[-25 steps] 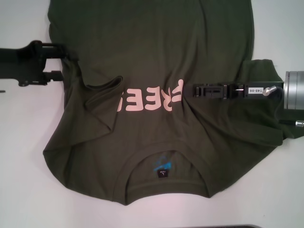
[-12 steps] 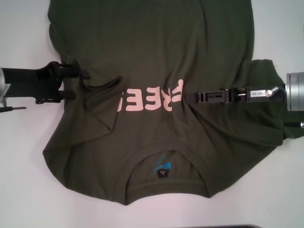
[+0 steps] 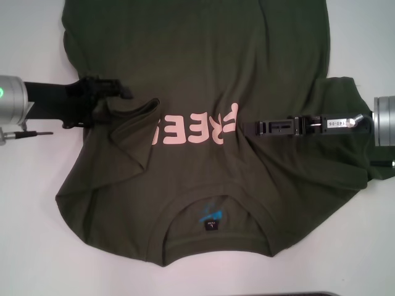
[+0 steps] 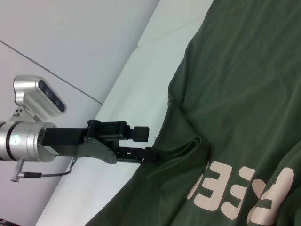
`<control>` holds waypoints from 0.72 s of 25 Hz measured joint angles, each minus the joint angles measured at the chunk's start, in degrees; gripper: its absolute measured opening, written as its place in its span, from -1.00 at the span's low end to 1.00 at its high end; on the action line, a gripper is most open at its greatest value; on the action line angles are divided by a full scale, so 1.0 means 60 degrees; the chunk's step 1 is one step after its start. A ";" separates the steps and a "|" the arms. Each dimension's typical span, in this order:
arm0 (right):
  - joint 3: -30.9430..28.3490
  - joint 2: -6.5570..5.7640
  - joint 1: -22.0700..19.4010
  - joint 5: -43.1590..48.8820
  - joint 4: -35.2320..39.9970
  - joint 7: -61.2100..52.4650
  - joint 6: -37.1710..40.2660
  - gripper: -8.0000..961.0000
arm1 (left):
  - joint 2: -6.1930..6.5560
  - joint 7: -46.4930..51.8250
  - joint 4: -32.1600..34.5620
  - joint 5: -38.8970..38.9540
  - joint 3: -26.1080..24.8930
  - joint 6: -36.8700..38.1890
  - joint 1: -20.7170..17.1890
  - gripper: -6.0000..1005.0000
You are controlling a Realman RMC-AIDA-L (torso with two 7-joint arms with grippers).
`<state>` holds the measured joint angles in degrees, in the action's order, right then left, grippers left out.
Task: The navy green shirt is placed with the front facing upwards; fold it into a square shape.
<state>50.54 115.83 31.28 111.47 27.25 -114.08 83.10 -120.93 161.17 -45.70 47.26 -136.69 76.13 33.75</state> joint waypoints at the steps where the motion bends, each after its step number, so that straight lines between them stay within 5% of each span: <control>1: 0.0000 -0.0002 -0.0012 0.0000 0.0000 0.0000 0.0000 0.52 | 0.0001 0.0014 0.0006 -0.0003 0.0056 -0.0060 0.0036 0.43; 9: -0.0028 -0.0016 -0.0018 -0.0006 0.0000 0.0000 0.0005 0.52 | 0.0001 -0.0016 0.0348 0.0060 0.0118 -0.0499 0.0524 0.42; 13: -0.0062 -0.0035 0.0038 -0.0007 0.0000 0.0000 0.0008 0.52 | 0.0049 -0.0716 0.0506 0.1139 -0.0065 -0.0075 0.0938 0.41; 18: -0.0082 -0.0073 0.0085 -0.0006 0.0000 0.0000 -0.0023 0.52 | 0.0337 -0.1021 0.0285 0.2076 -0.0106 0.0454 0.0613 0.41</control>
<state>50.04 115.39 31.79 111.44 27.25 -114.08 82.96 -118.91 155.04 -43.99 59.72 -137.32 78.86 37.43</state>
